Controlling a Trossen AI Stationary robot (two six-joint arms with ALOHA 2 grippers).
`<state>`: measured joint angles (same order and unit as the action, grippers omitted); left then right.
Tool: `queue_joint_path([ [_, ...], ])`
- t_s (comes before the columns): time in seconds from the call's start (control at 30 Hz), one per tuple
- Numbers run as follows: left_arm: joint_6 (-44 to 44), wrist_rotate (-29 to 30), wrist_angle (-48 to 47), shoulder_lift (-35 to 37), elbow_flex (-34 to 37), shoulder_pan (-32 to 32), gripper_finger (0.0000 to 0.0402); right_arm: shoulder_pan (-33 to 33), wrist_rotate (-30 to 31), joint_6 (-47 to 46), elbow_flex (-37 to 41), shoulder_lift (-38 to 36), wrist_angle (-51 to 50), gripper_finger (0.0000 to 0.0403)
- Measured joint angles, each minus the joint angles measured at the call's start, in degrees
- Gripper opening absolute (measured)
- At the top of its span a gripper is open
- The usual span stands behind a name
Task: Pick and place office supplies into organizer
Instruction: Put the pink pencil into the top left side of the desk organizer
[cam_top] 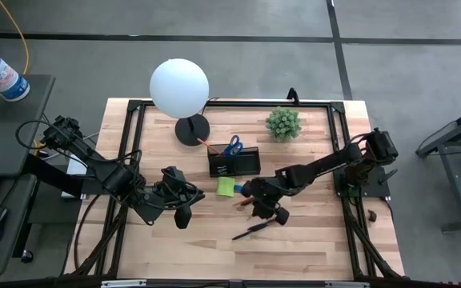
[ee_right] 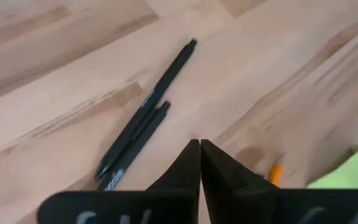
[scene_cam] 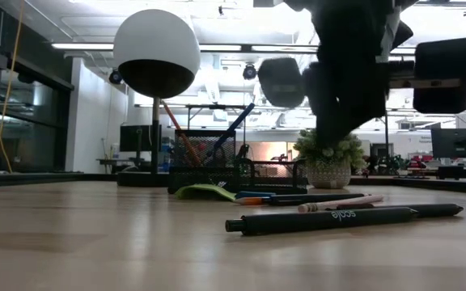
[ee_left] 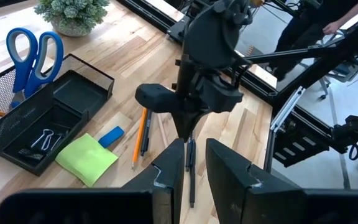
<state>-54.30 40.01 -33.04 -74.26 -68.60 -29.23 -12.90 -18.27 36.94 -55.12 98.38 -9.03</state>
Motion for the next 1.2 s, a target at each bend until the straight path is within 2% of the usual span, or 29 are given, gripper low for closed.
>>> queue_joint_path([
  [0.1, 0.0, -0.5, 0.0, 0.0, 0.0, 0.0, 0.0056, -0.5, 0.8, -0.1, -0.1, 0.8, 0.8, 0.0023],
  [0.3, 0.0, -1.1, -0.2, 0.0, 0.0, 0.0, 0.0056, -0.9, 3.2, -2.0, 0.0, 3.7, 2.9, 0.0097],
  [0.4, 0.1, -1.2, -0.2, 0.0, 0.0, 0.0, 0.0056, -1.3, 4.8, -2.0, -0.7, 4.6, 4.1, 0.0119],
  [0.63, 0.3, -2.2, -1.1, 0.0, 0.0, 0.0, 0.0056, -1.4, 4.8, -4.5, -7.4, 8.5, 0.6, 0.0110],
  [0.8, 0.3, -5.0, -2.3, 0.0, 0.0, 0.0, 0.0056, -1.4, 8.1, -3.3, -14.8, 11.8, -13.2, 0.0095],
  [0.93, 0.2, -9.3, -5.3, 0.0, 0.0, 0.0, 0.0056, -1.5, 9.6, -1.3, -20.8, 13.6, -23.7, 0.0090],
  [1.2, 0.0, -19.7, -9.2, 0.0, 0.0, 0.0, 0.0056, -4.2, 16.4, -1.4, -31.7, 19.8, -36.6, 0.0098],
])
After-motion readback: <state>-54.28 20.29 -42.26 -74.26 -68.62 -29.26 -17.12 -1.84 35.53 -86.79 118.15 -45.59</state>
